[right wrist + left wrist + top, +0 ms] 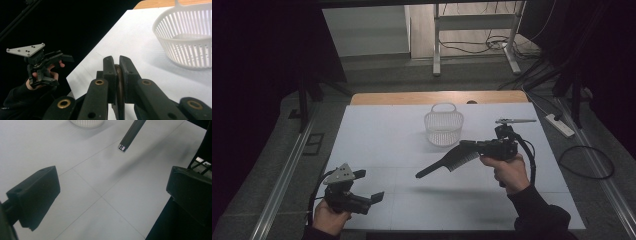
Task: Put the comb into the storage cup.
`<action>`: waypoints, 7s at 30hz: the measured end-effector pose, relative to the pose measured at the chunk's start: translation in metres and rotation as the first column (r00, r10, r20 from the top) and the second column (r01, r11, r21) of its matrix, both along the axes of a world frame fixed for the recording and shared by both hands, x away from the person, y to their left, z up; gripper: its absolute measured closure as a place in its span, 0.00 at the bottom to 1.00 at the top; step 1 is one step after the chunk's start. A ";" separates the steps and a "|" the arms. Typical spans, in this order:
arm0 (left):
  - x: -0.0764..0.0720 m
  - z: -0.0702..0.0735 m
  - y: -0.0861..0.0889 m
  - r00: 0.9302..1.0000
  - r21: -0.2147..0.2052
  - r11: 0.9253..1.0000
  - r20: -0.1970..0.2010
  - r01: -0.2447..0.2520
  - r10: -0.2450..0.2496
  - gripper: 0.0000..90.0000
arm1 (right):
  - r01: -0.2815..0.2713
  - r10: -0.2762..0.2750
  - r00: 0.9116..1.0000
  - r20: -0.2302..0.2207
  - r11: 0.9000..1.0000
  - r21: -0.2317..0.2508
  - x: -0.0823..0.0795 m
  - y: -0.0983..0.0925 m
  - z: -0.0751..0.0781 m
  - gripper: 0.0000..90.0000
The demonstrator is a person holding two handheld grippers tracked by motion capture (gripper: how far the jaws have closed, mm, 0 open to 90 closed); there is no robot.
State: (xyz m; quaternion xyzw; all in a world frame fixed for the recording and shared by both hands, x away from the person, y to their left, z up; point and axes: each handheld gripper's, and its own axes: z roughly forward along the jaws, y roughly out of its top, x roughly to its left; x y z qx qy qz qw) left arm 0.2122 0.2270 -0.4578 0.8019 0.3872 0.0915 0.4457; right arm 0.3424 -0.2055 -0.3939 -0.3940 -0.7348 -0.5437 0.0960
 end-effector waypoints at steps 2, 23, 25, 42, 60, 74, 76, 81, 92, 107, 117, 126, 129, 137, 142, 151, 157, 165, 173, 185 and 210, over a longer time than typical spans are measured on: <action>-0.002 0.000 0.002 1.000 0.003 1.000 -0.004 -0.009 0.009 0.00 | 0.006 -0.006 1.000 0.003 1.000 -0.001 0.001 -0.001 0.001 0.93; -0.020 0.000 0.017 0.995 0.034 0.995 0.026 -0.094 0.093 0.00 | 0.082 -0.083 0.996 0.040 0.996 0.025 0.015 -0.012 0.015 0.93; -0.020 0.000 0.018 0.995 0.035 0.994 0.028 -0.101 0.100 0.00 | 0.085 -0.086 0.995 0.040 0.996 0.027 0.017 -0.012 0.017 0.93; -0.017 -0.001 0.016 0.995 0.043 0.994 0.001 -0.102 0.102 0.00 | 0.127 -0.127 0.992 0.014 0.992 0.016 0.037 -0.010 0.019 0.93; -0.013 -0.002 0.014 0.991 0.073 0.989 -0.029 -0.131 0.133 0.00 | 0.199 -0.199 0.980 0.023 0.980 0.009 0.062 -0.017 0.036 0.93; -0.011 -0.003 0.013 0.988 0.089 0.985 -0.045 -0.145 0.150 0.00 | 0.246 -0.247 0.969 0.029 0.969 0.007 0.082 -0.020 0.048 0.93; -0.011 -0.003 0.013 0.987 0.088 0.985 -0.048 -0.148 0.152 0.00 | 0.253 -0.253 0.967 0.029 0.968 0.005 0.085 -0.020 0.050 0.93; -0.010 -0.003 0.012 0.986 0.099 0.984 -0.048 -0.151 0.157 0.00 | 0.268 -0.267 0.963 0.035 0.964 0.003 0.090 -0.021 0.053 0.93; -0.010 -0.003 0.011 0.987 0.108 0.983 -0.052 -0.148 0.154 0.00 | 0.312 -0.311 0.950 0.035 0.950 -0.012 0.104 -0.024 0.053 0.93; -0.009 -0.003 0.011 0.987 0.114 0.983 -0.054 -0.145 0.152 0.00 | 0.343 -0.340 0.939 0.043 0.937 -0.064 0.117 -0.018 0.041 0.93; -0.009 -0.003 0.011 0.987 0.113 0.983 -0.054 -0.142 0.149 0.00 | 0.352 -0.349 0.936 0.045 0.931 -0.098 0.125 -0.012 0.032 0.93; -0.009 -0.003 0.011 0.988 0.114 0.984 -0.054 -0.140 0.147 0.00 | 0.352 -0.350 0.936 0.040 0.928 -0.121 0.131 -0.007 0.023 0.93; -0.010 -0.003 0.011 0.988 0.113 0.984 -0.053 -0.140 0.147 0.00 | 0.349 -0.348 0.937 0.036 0.929 -0.120 0.134 -0.004 0.020 0.93; -0.009 -0.003 0.011 0.988 0.113 0.984 -0.054 -0.139 0.145 0.00 | 0.343 -0.342 0.939 0.032 0.929 -0.136 0.138 0.003 0.012 0.93; -0.010 -0.003 0.011 0.988 0.110 0.984 -0.054 -0.139 0.146 0.00 | 0.338 -0.339 0.941 0.020 0.931 -0.140 0.140 0.007 0.006 0.93; -0.010 -0.003 0.011 0.988 0.109 0.984 -0.053 -0.138 0.145 0.00 | 0.335 -0.339 0.941 -0.004 0.931 -0.143 0.145 0.012 -0.005 0.93; -0.010 -0.003 0.011 0.988 0.110 0.984 -0.053 -0.138 0.145 0.00 | 0.327 -0.333 0.943 -0.023 0.934 -0.142 0.147 0.015 -0.012 0.93; -0.010 -0.003 0.011 0.988 0.110 0.984 -0.052 -0.138 0.144 0.00 | 0.321 -0.330 0.943 -0.050 0.938 -0.130 0.151 0.012 -0.016 0.93; -0.010 -0.003 0.011 0.988 0.112 0.984 -0.052 -0.137 0.143 0.00 | 0.329 -0.340 0.940 -0.018 0.922 -0.205 0.154 0.008 -0.021 0.87; -0.010 -0.003 0.011 0.988 0.112 0.984 -0.052 -0.137 0.143 0.00 | 0.350 -0.359 0.933 0.024 0.889 -0.294 0.157 0.006 -0.028 0.79; -0.010 -0.003 0.011 0.988 0.109 0.984 -0.053 -0.138 0.145 0.00 | 0.368 -0.341 0.929 0.142 0.817 -0.444 0.153 0.016 -0.028 0.60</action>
